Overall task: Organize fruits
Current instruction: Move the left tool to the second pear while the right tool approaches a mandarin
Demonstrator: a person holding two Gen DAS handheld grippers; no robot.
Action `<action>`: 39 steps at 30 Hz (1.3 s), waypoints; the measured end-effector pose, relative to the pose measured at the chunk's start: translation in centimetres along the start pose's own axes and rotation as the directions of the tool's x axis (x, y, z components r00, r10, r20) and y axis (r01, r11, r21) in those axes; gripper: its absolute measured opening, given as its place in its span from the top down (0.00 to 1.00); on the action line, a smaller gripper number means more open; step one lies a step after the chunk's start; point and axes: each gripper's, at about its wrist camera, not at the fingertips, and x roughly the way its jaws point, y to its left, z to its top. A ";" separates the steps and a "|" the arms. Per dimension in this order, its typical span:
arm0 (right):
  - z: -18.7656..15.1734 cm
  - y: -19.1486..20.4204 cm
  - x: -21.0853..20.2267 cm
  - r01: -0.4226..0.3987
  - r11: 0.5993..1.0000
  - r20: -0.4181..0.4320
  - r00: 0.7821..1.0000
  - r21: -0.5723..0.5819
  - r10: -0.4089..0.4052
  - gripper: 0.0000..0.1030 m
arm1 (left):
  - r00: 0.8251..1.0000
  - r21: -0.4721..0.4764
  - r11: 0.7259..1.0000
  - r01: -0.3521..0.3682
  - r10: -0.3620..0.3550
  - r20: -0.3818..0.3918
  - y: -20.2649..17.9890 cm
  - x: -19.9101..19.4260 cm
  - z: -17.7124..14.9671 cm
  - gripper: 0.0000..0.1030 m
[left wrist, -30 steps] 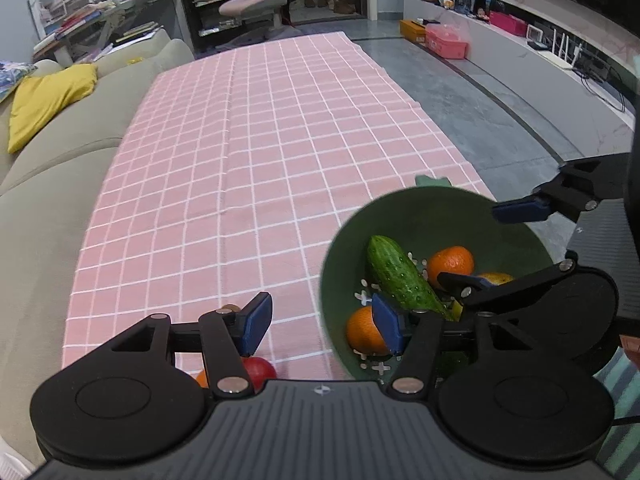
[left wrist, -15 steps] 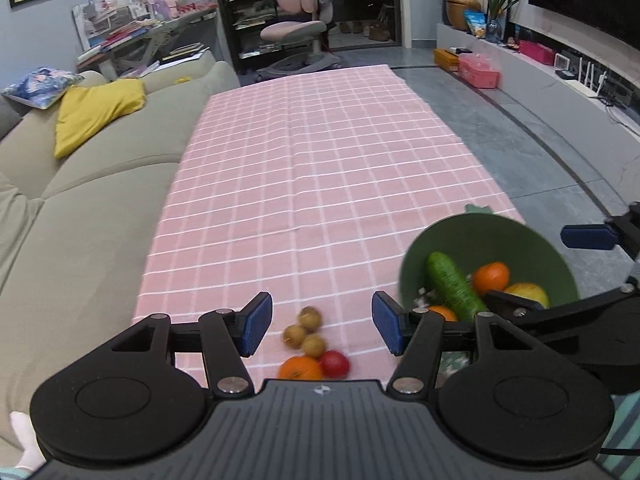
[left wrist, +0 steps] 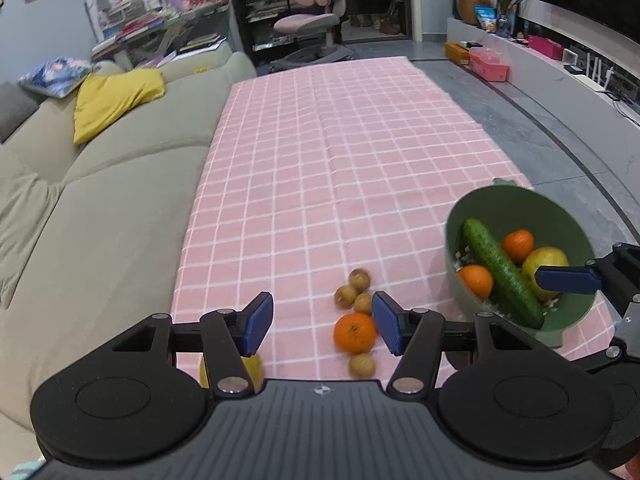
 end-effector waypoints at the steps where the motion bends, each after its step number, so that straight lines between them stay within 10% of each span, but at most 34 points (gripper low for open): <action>1: -0.1 0.6 0.0 0.004 1.000 0.002 1.000 -0.003 -0.004 0.17 | 1.000 -0.013 1.000 0.000 0.000 -0.013 0.5 0.2 -0.3 0.34; 18: -0.6 7.3 3.1 -0.089 0.991 -0.009 0.996 -0.097 0.089 0.20 | 0.996 -0.361 0.932 -0.026 -0.007 -0.092 10.6 1.7 -4.9 0.34; 39: -2.1 7.8 8.8 -0.274 0.962 -0.167 0.949 -0.011 0.268 0.37 | 0.988 -0.456 0.890 0.002 -0.073 -0.136 12.1 7.9 -7.5 0.29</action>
